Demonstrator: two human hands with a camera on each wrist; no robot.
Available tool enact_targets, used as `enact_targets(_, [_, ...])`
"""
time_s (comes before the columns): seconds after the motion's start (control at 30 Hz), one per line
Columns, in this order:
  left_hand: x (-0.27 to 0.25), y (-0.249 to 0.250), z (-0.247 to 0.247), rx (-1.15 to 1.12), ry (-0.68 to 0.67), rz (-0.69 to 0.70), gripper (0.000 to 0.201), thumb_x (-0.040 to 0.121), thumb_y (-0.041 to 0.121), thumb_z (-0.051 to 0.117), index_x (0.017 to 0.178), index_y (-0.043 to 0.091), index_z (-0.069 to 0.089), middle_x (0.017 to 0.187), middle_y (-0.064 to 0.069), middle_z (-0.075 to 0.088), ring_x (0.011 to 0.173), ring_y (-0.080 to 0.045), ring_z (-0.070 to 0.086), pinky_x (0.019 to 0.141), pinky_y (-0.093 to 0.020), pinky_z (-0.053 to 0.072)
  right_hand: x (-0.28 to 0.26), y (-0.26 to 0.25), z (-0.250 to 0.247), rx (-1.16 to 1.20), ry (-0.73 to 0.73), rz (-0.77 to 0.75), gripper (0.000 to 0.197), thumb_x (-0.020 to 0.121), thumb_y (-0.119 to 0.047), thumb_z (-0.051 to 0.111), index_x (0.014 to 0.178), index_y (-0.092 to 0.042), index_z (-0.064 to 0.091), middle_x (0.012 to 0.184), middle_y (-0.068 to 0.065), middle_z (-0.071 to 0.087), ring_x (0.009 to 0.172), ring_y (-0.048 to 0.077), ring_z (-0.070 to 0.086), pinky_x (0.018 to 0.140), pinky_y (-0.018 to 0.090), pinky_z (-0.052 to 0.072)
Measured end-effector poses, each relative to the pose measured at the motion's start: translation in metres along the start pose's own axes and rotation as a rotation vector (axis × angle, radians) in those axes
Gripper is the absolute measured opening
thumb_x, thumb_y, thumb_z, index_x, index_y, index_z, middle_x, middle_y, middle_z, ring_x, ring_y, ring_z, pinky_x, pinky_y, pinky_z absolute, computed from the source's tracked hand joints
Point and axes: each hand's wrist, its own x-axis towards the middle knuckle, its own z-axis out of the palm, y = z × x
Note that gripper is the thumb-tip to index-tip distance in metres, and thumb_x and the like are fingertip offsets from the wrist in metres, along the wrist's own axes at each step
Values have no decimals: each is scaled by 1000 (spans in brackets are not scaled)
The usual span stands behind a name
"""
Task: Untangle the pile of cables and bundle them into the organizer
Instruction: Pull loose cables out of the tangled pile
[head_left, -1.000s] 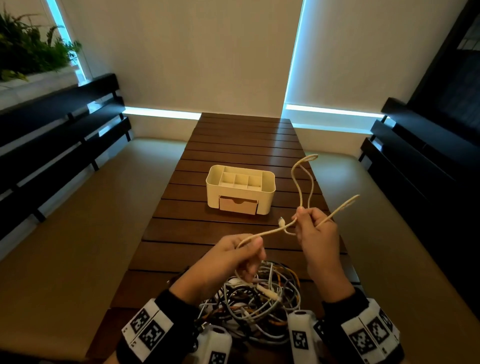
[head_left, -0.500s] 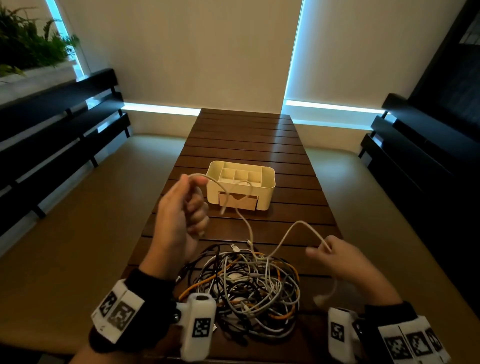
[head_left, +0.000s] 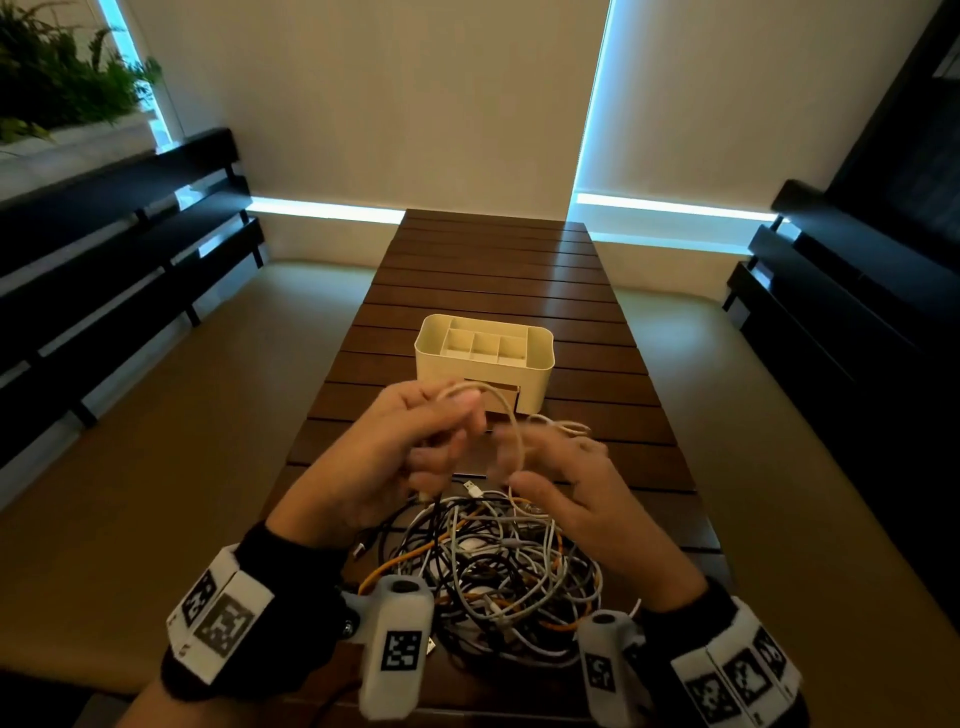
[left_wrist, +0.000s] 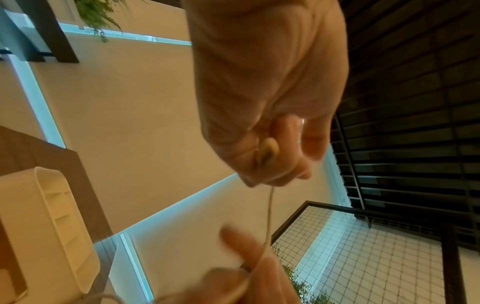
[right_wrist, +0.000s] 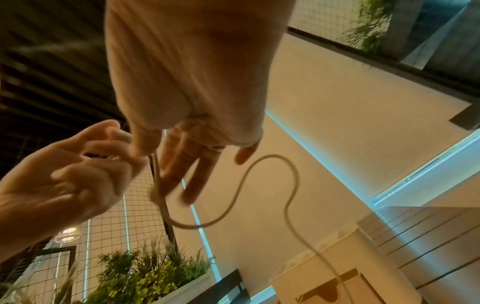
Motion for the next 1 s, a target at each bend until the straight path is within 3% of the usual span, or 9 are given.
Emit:
enact_targets(0.1, [3, -6, -6, -19, 158, 139, 35, 78, 48, 60, 79, 14, 70, 104, 5, 68, 88, -17, 63, 78, -30, 48, 2, 1, 0, 119, 96, -18, 23, 89, -41, 42, 82, -26, 59, 59, -8, 54, 56, 3, 52, 57, 13, 42])
enact_targets(0.17, [5, -11, -6, -110, 149, 235, 49, 73, 59, 64, 84, 13, 75, 137, 8, 53, 123, -16, 52, 98, -41, 38, 2, 2, -3, 47, 74, 2, 22, 93, -33, 42, 75, -28, 54, 55, -6, 47, 50, 3, 45, 50, 11, 36])
enact_targets(0.27, [11, -19, 4, -280, 146, 326, 62, 72, 69, 59, 96, 14, 75, 141, 1, 51, 133, -20, 44, 110, -46, 28, 3, -1, -4, -9, 32, 41, 27, 97, -25, 40, 72, -29, 51, 55, -8, 45, 49, 1, 44, 49, 10, 34])
enact_targets(0.37, [16, -22, 8, -384, 209, 398, 60, 66, 65, 67, 102, 18, 72, 106, -1, 70, 97, -16, 68, 91, -33, 51, 0, -2, -8, -36, 9, 99, 30, 97, -20, 41, 71, -29, 52, 56, -7, 46, 49, 2, 44, 49, 12, 33])
enact_targets(0.47, [20, -21, 4, -310, 287, 416, 46, 57, 41, 84, 88, 15, 63, 63, 7, 55, 50, -2, 48, 50, -16, 46, -8, 1, -14, -20, -88, 185, 27, 95, -25, 45, 71, -30, 56, 59, -3, 48, 51, 10, 41, 51, 20, 34])
enact_targets(0.6, [22, -21, 3, -154, 356, 388, 46, 63, 16, 83, 98, 16, 53, 59, 10, 43, 48, 0, 43, 47, -13, 43, -14, -2, -31, -157, -451, 368, 13, 84, -33, 63, 84, -20, 61, 67, -8, 55, 54, -1, 48, 56, 13, 41])
enact_targets(0.67, [22, -24, 6, -70, 469, 345, 15, 82, 20, 65, 94, 15, 56, 53, 9, 42, 42, -1, 35, 40, -13, 35, -15, -4, -45, -272, -547, 459, 14, 85, -29, 64, 91, -16, 65, 70, -10, 58, 50, -5, 53, 53, 11, 44])
enact_targets(0.73, [22, -27, 9, -123, 555, 298, 24, 93, 31, 44, 89, 14, 60, 50, 9, 35, 39, -3, 26, 36, -15, 25, -14, -7, -56, -427, -611, 490, 12, 88, -25, 61, 97, -22, 68, 75, -13, 62, 48, -7, 55, 56, 12, 49])
enact_targets(1.0, [2, 13, -63, -322, 949, 389, 48, 99, 48, 29, 65, 24, 51, 48, 10, 30, 41, -6, 20, 38, -20, 15, -36, 44, -85, -1000, -493, 891, 12, 89, -38, 54, 90, -34, 65, 90, -8, 61, 88, 13, 54, 86, 33, 35])
